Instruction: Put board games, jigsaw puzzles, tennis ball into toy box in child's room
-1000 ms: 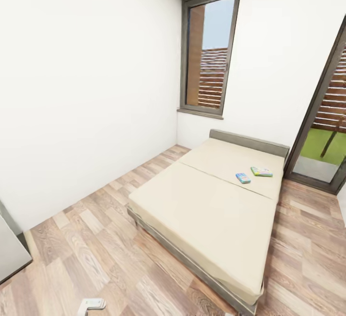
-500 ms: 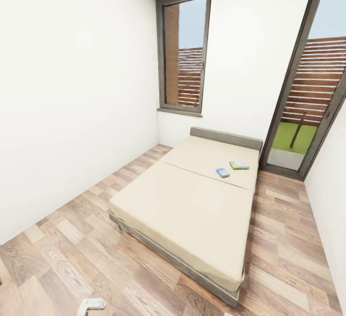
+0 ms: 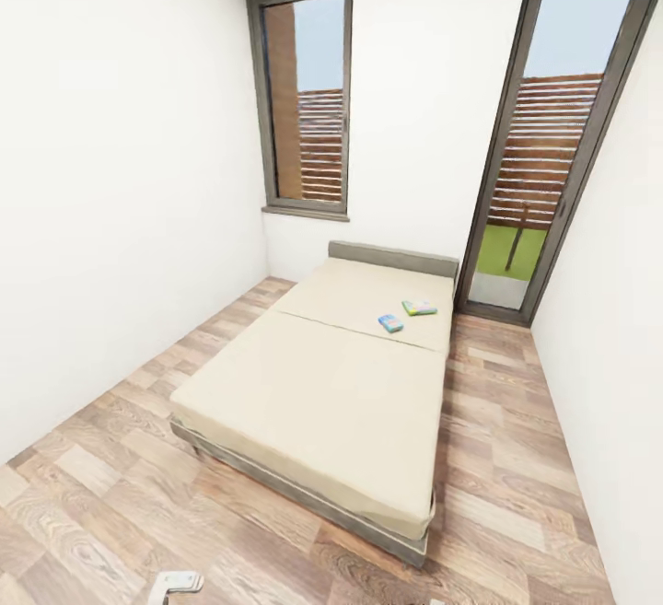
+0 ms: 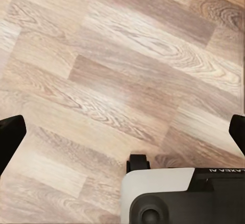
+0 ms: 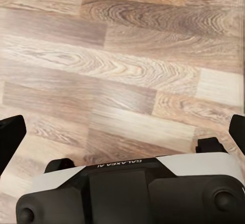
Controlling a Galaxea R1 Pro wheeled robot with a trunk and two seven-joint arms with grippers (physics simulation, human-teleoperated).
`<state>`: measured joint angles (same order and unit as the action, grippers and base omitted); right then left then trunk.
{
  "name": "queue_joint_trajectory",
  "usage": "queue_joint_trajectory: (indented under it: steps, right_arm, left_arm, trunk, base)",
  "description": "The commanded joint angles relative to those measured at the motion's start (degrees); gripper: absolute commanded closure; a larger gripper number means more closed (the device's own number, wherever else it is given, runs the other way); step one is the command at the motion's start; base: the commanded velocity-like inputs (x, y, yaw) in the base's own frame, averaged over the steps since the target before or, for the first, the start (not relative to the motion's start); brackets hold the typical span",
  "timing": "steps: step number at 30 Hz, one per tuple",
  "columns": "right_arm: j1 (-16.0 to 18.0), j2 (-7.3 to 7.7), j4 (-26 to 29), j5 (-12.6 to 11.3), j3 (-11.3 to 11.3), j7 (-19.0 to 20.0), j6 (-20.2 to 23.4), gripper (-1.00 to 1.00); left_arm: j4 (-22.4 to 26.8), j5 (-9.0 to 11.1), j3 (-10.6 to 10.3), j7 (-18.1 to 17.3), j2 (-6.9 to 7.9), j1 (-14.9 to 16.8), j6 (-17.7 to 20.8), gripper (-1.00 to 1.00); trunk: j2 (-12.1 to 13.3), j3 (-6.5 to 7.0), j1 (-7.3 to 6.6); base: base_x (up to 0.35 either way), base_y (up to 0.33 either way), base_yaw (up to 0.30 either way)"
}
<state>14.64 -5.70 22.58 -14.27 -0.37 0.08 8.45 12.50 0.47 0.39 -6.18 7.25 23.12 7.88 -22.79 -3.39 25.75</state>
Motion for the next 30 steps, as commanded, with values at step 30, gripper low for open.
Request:
queue_joint_trajectory:
  steps: [30]
  right_arm:
    - [0.10, 0.55, 0.88, -0.14, -0.33, -0.80, 0.48, -1.00]
  left_arm:
    - [0.73, 0.11, 1.58, -6.25, 1.83, 0.11, 1.75, -1.00]
  trunk:
    - [-0.13, -0.78, 0.03]
  base:
    - [0.000, 0.000, -0.259]
